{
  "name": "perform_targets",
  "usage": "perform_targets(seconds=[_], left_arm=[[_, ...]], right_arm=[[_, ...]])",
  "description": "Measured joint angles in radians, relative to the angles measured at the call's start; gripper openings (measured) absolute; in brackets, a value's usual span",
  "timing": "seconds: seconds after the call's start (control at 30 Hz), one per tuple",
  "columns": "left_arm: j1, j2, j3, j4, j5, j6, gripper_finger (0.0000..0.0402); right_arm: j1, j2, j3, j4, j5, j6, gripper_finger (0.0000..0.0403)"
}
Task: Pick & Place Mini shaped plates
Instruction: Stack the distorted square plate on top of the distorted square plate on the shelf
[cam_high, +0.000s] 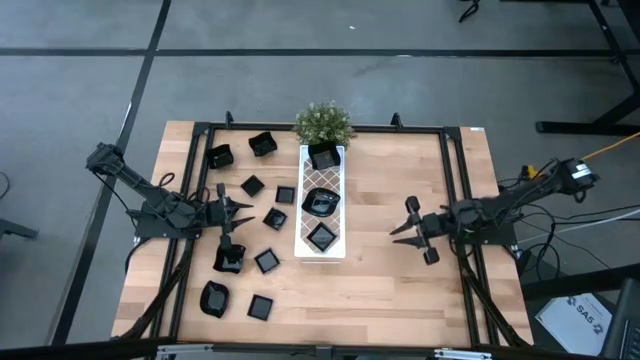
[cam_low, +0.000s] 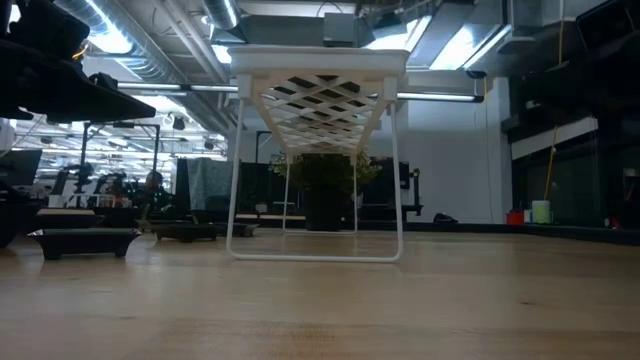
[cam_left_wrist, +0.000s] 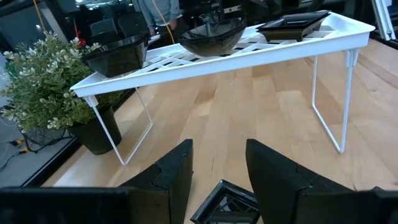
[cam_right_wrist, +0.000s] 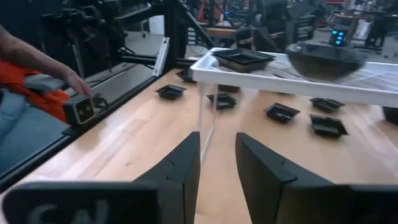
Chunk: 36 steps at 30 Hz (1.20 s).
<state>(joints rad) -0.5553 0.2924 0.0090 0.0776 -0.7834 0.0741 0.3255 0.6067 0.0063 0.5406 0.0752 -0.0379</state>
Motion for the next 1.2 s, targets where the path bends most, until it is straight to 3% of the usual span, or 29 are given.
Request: perform_targets(seconds=[0.83, 1.2], left_arm=[[0.0, 0.0, 0.0, 0.0, 0.0, 0.0, 0.0143], [0.0, 0.0, 0.0, 0.002, 0.0, -0.006, 0.0143]], right_arm=[[-0.237, -0.597, 0.001, -0.399, 0.011, -0.095, 0.0102], [-0.32, -0.605, 0.001, -0.454, -0.007, -0.147, 0.0102]])
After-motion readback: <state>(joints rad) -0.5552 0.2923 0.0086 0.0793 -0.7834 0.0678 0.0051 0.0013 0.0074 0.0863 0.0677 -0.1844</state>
